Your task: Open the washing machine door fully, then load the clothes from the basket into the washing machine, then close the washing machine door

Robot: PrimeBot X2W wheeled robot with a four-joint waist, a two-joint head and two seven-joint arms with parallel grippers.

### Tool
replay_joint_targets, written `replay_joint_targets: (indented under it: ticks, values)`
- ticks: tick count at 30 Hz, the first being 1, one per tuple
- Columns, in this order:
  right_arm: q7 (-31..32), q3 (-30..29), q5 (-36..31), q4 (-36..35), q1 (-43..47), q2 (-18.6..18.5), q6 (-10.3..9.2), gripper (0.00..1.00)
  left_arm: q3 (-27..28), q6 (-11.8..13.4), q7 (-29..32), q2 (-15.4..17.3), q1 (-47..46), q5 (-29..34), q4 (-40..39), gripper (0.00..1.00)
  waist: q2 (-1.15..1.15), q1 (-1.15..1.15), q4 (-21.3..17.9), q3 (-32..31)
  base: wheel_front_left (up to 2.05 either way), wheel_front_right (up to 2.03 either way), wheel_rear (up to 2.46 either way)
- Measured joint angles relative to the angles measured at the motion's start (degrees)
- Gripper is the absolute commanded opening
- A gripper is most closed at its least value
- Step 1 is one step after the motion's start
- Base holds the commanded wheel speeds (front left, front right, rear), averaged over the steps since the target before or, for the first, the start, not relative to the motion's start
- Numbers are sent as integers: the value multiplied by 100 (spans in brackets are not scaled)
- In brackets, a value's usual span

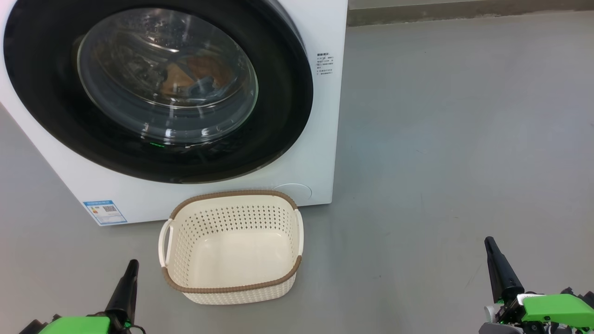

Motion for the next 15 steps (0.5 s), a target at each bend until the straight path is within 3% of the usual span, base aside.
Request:
replay_joint_targets:
  ticks: [15]
  values:
    - [0,1,0,0,0,0,0,0,3,0,5,-1,-1,1,1,0,0,0,0,0,0,0,0]
